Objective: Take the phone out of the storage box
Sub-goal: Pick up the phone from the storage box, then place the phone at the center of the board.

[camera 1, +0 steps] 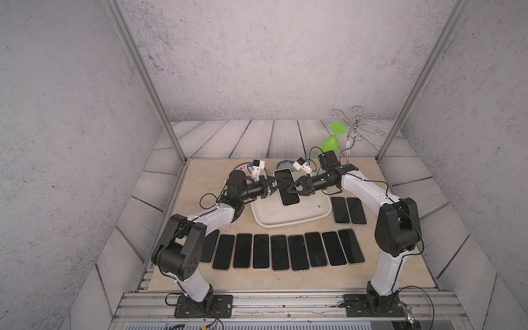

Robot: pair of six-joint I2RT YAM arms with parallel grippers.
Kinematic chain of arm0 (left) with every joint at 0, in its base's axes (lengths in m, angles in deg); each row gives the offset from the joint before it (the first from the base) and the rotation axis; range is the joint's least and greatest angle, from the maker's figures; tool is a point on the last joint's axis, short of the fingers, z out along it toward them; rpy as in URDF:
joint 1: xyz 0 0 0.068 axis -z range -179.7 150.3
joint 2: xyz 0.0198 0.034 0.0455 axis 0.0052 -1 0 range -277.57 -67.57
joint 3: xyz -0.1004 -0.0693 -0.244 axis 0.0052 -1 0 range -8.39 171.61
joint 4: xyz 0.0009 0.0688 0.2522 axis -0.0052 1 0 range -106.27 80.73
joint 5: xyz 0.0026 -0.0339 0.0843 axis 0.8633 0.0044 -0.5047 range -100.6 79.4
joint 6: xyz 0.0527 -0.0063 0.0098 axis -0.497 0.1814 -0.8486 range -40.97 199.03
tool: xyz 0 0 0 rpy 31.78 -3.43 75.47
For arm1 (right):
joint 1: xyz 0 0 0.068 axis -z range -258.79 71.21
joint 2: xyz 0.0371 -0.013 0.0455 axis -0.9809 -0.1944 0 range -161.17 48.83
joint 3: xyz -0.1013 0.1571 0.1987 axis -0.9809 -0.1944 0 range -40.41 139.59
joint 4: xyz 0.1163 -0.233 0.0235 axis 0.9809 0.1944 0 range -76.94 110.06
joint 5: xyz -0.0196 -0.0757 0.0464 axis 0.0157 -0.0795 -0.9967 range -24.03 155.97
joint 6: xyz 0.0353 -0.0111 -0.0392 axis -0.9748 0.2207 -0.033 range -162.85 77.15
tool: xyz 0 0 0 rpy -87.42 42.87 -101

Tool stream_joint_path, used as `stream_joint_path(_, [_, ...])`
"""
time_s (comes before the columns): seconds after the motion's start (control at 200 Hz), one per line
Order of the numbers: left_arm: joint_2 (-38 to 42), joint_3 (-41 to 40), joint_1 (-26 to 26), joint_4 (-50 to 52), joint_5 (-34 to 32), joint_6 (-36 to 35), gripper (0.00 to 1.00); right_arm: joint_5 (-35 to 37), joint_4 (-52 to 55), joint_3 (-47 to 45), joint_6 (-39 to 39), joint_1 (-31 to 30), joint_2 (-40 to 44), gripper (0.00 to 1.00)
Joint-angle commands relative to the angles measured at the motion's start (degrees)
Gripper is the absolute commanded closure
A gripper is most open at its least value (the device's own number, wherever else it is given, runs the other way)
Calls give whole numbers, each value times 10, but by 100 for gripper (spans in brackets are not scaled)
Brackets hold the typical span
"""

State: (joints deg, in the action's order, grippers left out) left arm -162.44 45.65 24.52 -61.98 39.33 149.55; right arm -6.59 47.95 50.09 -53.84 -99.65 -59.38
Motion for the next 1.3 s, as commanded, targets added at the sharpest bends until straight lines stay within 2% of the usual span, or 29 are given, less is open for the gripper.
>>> stream_joint_path(0.0, [12,6,3,-59,73,78,93,-28,-40,-19,-23,-2,15,76])
stream_joint_path(0.025, [10,4,2,-55,73,77,83,-30,-36,-21,-18,0,22,79])
stream_joint_path(0.075, [6,1,-5,-49,72,76,56,-28,-20,-25,-6,10,35,87])
stream_joint_path(0.13, [2,-6,-19,-50,69,82,35,-13,3,-31,1,27,50,91])
stream_joint_path(0.17, [1,-10,-32,-54,65,87,26,8,21,-38,3,45,59,94])
stream_joint_path(0.245, [3,-12,-61,-31,58,84,15,54,69,-55,18,79,77,96])
stream_joint_path(0.4, [16,-3,-100,26,58,54,12,243,133,-123,26,158,132,100])
stream_joint_path(0.51, [31,4,-100,113,64,-10,11,419,211,-114,51,209,135,100])
stream_joint_path(0.555, [37,-1,-101,121,66,-16,11,460,225,-114,54,224,138,100])
stream_joint_path(0.651, [50,-4,-101,142,80,-23,12,500,238,-108,60,243,151,100])
stream_joint_path(0.756, [75,0,-101,221,91,-73,11,551,287,-93,71,244,157,100])
stream_joint_path(0.916, [109,3,-101,306,86,-144,11,576,305,-150,52,244,208,100])
stream_joint_path(1.036, [110,-23,-99,262,84,-114,11,621,328,-191,30,243,234,100])
stream_joint_path(1.111, [106,-35,-97,241,85,-101,11,608,329,-217,17,240,250,100])
stream_joint_path(1.296, [104,-56,-90,222,77,-78,12,649,362,-232,-31,231,272,100])
